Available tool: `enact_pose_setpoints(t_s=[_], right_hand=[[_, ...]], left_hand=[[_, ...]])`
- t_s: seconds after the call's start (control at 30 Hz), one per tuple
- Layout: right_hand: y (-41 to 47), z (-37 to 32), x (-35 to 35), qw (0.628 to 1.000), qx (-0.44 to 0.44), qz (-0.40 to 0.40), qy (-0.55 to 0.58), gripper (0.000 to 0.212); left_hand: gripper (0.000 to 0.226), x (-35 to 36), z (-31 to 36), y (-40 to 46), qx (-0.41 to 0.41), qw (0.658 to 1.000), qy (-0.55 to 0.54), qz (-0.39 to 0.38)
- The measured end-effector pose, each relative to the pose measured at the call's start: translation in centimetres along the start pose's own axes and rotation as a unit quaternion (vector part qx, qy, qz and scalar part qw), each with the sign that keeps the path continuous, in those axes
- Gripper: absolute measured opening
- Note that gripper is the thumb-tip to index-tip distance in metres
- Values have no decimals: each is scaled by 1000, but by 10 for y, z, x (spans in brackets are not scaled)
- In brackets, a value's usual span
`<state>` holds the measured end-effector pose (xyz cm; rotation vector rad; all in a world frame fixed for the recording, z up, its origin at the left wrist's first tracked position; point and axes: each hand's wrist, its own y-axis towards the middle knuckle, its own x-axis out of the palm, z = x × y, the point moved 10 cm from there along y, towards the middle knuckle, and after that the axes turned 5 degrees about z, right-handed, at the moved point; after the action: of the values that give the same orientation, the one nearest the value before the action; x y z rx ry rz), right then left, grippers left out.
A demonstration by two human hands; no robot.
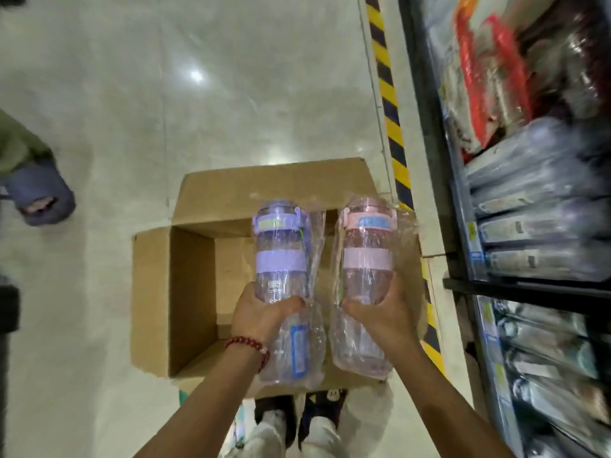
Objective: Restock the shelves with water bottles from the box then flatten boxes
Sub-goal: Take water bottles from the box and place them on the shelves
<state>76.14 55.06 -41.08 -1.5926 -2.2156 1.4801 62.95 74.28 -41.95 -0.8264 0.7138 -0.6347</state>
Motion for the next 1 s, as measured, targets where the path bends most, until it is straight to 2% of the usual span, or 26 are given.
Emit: enact_pose_setpoints(t_s=[0.1,0.17,0.23,0.27,0.37,0.5,0.63,0.8,1.0], right_hand=[[-54,-45,-41,999,-33,16,24,106],[-87,-68,-72,997,-50,37,45,111],[-122,-88,-100,993,-77,50,68,105],[-139,-97,-113,991,-84,51,86,101],[-189,-125,-148,985,-100,60,130,98],[-247,-170,-193,970,-155,71,171,94],[-300,-203,-240,962,-189,80,183,86],[-353,-216,-299,944,-238,165,159,105],[-392,-204,-344,920,-252,217,208,91]], left_hand=[[42,-22,61,-61,77,997,7,-14],[51,-33,95,-103,114,993,20,-36],[67,-44,124,-146,152,987,23,-45],[67,-51,137,-167,165,985,23,-44],[52,-67,165,-224,201,978,36,-47],[56,-80,204,-293,261,963,43,-44],[42,-87,248,-364,332,942,40,-30],[52,-86,279,-425,403,914,32,-33],[54,-69,294,-474,443,894,9,-74]])
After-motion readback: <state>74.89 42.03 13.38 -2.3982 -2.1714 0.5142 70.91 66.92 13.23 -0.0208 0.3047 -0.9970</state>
